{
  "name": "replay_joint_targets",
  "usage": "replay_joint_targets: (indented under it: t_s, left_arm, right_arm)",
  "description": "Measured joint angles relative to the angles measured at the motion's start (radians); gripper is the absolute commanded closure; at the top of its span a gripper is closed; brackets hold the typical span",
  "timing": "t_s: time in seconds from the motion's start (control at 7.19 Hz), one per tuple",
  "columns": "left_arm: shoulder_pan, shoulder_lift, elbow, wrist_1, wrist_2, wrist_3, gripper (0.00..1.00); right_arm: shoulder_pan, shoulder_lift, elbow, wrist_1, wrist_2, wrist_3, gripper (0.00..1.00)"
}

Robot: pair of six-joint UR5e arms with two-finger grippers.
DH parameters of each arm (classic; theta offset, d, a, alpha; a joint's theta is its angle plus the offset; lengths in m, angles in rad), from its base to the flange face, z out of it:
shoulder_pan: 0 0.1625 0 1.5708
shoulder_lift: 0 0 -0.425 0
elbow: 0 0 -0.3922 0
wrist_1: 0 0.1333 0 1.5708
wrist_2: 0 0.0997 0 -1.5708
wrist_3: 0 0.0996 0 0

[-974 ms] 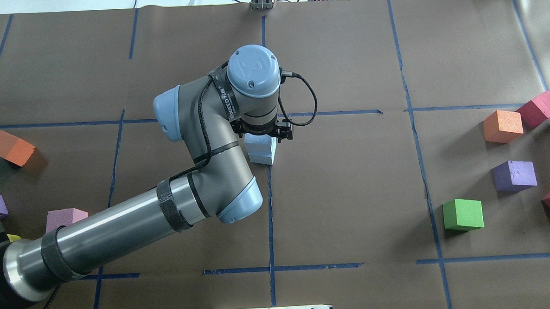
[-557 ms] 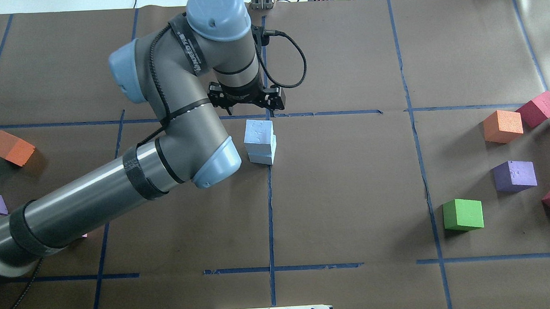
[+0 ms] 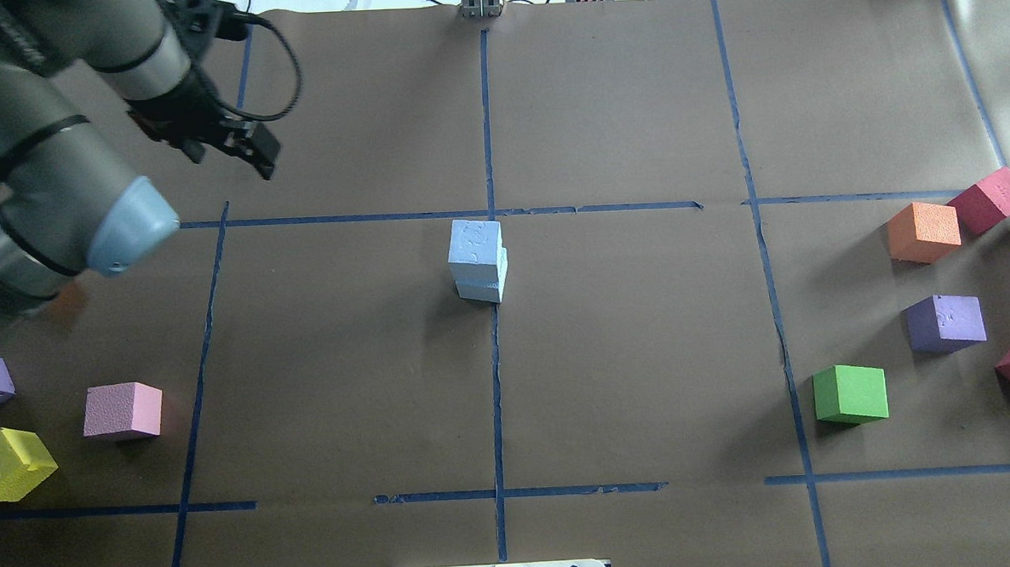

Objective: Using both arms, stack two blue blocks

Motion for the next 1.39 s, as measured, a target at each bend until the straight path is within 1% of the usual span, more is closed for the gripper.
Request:
replay_joint_targets:
  t_s: [0.14, 0.28, 0.42, 0.56, 0.7, 0.97, 1.39]
  left_arm:
    - [-0.128, 0.128, -0.009, -0.003, -0.071, 0.183, 0.0]
    - [-0.246, 0.24, -0.01, -0.005, -0.118, 0.327, 0.0]
    - [-0.351, 0.347, -0.011, -0.011, -0.139, 0.449, 0.0]
    - [-0.423, 0.445, -0.01, -0.019, -0.144, 0.52, 0.0]
    - [-0.463, 0.526, -0.003, -0.024, -0.144, 0.548, 0.0]
    - [-0.492, 0.597, 0.001, -0.039, -0.14, 0.56, 0.0]
    - [-0.513, 0.644, -0.013, -0.045, -0.074, 0.564, 0.0]
  right_arm:
    - [0.0, 0.001, -0.003, 0.0, 0.004, 0.011, 0.0]
    - [-0.001, 0.002, -0.003, 0.0, 0.009, 0.029, 0.0]
    - [-0.002, 0.003, -0.004, 0.001, 0.012, 0.042, 0.0]
    - [-0.003, 0.004, -0.004, 0.001, 0.013, 0.046, 0.0]
    - [-0.003, 0.004, -0.004, 0.001, 0.014, 0.047, 0.0]
    - [-0.003, 0.004, -0.004, 0.003, 0.014, 0.046, 0.0]
    - [-0.003, 0.004, -0.004, 0.004, 0.014, 0.046, 0.0]
